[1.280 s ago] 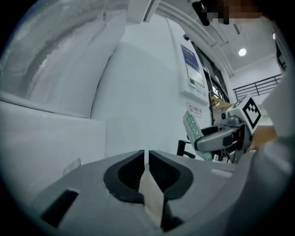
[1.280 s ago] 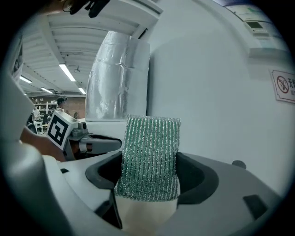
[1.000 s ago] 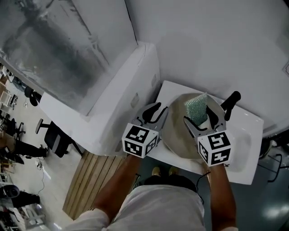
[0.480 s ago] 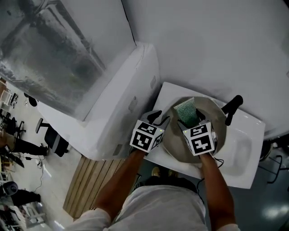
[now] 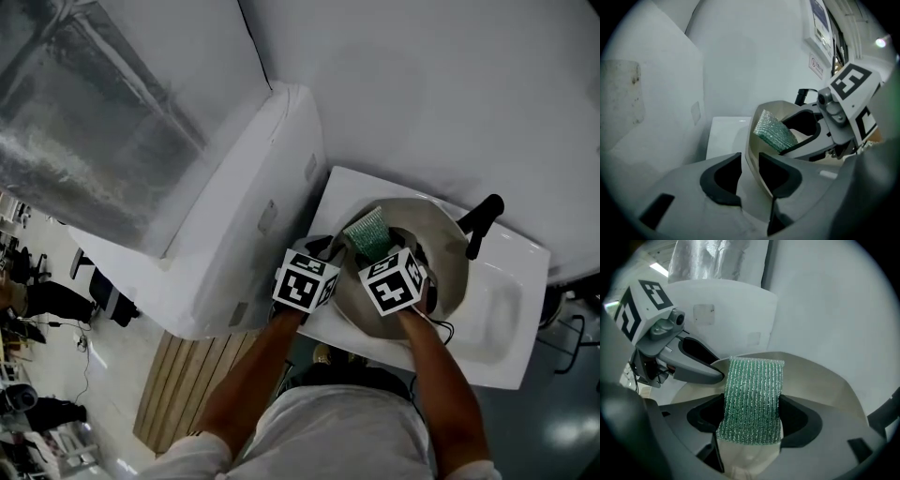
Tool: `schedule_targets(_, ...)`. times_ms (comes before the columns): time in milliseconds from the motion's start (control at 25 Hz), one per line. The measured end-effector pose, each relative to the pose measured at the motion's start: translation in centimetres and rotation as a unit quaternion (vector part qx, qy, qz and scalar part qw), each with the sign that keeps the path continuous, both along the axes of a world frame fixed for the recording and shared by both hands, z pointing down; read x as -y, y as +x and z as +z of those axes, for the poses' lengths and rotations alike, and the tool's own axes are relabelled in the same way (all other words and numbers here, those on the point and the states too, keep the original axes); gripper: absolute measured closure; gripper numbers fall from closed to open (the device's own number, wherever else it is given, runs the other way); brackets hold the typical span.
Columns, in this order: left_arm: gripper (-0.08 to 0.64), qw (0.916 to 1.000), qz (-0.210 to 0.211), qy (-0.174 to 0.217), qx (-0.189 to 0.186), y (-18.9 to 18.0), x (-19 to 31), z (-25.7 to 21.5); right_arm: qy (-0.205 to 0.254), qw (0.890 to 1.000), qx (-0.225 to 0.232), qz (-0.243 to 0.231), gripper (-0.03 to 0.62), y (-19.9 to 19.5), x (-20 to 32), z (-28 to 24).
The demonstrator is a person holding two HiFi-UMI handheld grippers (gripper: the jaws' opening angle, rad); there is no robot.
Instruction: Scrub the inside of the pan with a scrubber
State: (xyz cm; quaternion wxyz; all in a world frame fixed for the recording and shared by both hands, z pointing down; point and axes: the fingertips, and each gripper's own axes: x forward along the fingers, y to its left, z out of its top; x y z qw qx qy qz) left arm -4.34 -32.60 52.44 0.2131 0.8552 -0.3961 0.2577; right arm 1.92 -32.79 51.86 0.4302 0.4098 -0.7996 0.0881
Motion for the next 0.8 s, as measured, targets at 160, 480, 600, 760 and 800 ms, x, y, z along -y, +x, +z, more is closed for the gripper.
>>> schedule_targets(160, 0.481, 1.0000, -0.004, -0.003, -0.005, 0.1, 0.0, 0.2, -0.012, 1.000, -0.011, -0.002, 0.239, -0.1, 0.1, 1.1)
schedule_targets(480, 0.485, 0.9998, -0.001, -0.004, -0.017, 0.1, 0.0, 0.2, -0.012, 0.999, -0.039, 0.036, 0.239, 3.1, 1.3, 1.6)
schedule_targets(600, 0.484, 0.9998, 0.001, -0.004, -0.022, 0.1, 0.0, 0.2, -0.010, 0.997, -0.049, 0.057, 0.239, 5.0, 1.3, 1.3)
schedule_targets(760, 0.485, 0.9996, 0.002, -0.005, -0.027, 0.1, 0.0, 0.2, -0.010, 0.996, -0.061, 0.069, 0.239, 6.6, 1.1, 1.0)
schedule_targets(800, 0.485, 0.9996, 0.003, -0.005, -0.028, 0.1, 0.0, 0.2, -0.009, 0.996, -0.061, 0.071, 0.239, 6.8, 1.0, 0.8)
